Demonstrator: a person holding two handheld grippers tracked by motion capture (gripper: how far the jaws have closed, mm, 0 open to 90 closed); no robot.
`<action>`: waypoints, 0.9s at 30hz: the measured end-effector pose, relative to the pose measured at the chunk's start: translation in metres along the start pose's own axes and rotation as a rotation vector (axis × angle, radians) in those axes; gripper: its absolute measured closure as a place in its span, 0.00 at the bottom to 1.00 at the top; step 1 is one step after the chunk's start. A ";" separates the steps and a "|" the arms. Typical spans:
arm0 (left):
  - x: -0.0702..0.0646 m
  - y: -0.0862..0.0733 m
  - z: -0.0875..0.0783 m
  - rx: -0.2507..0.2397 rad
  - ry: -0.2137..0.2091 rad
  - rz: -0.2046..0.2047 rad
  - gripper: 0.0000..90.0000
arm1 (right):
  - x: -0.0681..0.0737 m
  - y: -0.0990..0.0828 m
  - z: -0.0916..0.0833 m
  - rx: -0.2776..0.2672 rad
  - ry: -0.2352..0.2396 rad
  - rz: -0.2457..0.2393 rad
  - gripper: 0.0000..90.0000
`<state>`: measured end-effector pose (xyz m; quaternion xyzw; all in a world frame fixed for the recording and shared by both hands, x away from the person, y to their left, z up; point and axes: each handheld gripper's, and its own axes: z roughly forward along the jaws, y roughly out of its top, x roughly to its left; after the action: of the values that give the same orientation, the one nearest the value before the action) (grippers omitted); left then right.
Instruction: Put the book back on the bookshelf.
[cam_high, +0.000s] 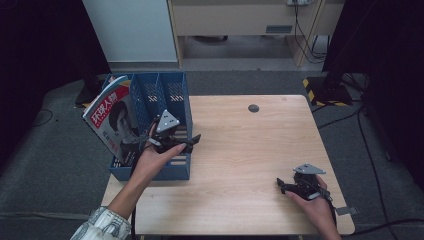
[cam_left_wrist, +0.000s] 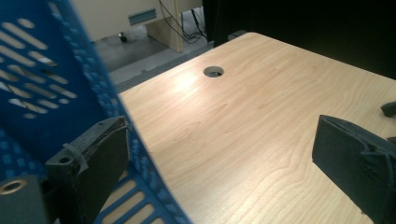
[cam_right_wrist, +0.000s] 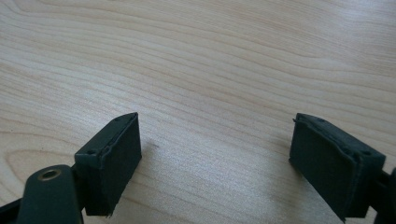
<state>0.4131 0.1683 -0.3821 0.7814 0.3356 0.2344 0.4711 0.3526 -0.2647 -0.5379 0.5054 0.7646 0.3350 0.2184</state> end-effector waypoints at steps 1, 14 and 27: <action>-0.002 0.000 0.002 0.004 -0.005 0.002 0.04 | 0.000 0.000 0.000 0.000 0.000 0.000 0.19; -0.040 0.005 0.032 0.042 -0.071 0.051 0.04 | 0.002 0.000 0.000 0.005 -0.004 0.002 0.14; -0.071 0.006 0.061 0.071 -0.131 0.064 0.04 | 0.003 0.000 0.001 0.019 -0.006 0.007 0.11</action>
<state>0.4091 0.0783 -0.4078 0.8215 0.2869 0.1856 0.4565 0.3518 -0.2615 -0.5383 0.5113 0.7652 0.3269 0.2148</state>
